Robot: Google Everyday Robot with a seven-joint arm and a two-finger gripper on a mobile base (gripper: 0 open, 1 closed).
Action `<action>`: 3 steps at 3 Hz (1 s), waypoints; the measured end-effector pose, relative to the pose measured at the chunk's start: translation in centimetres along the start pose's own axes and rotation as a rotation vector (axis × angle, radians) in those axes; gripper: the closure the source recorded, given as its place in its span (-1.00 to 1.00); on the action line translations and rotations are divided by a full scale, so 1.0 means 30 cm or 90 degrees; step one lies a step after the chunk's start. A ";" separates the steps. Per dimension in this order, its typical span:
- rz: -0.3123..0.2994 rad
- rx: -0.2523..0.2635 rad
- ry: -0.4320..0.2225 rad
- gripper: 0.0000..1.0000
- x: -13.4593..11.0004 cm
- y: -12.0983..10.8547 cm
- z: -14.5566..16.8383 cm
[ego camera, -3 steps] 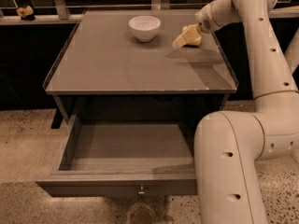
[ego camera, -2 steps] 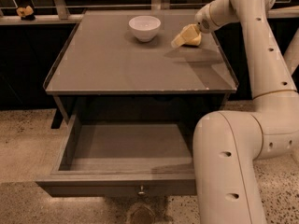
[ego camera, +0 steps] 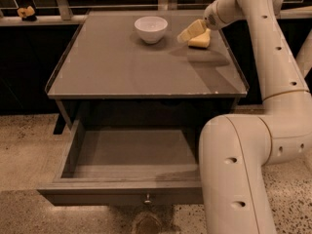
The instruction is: Place sponge into top drawer
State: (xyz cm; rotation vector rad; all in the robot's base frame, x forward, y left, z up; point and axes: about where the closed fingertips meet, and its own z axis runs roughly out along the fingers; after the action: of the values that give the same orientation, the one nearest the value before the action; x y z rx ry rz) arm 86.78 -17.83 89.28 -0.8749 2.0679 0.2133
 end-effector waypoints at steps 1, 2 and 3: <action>0.000 0.000 0.000 -1.00 0.000 0.000 0.000; 0.039 -0.016 0.029 -1.00 0.083 0.012 0.077; 0.080 -0.025 0.060 -1.00 0.162 0.023 0.142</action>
Offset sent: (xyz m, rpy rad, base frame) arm 0.0365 -0.0176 -0.0564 0.0481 0.1655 -0.0674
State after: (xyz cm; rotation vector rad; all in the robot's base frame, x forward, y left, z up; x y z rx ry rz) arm 87.22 -17.92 82.80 -0.7926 2.2149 0.2861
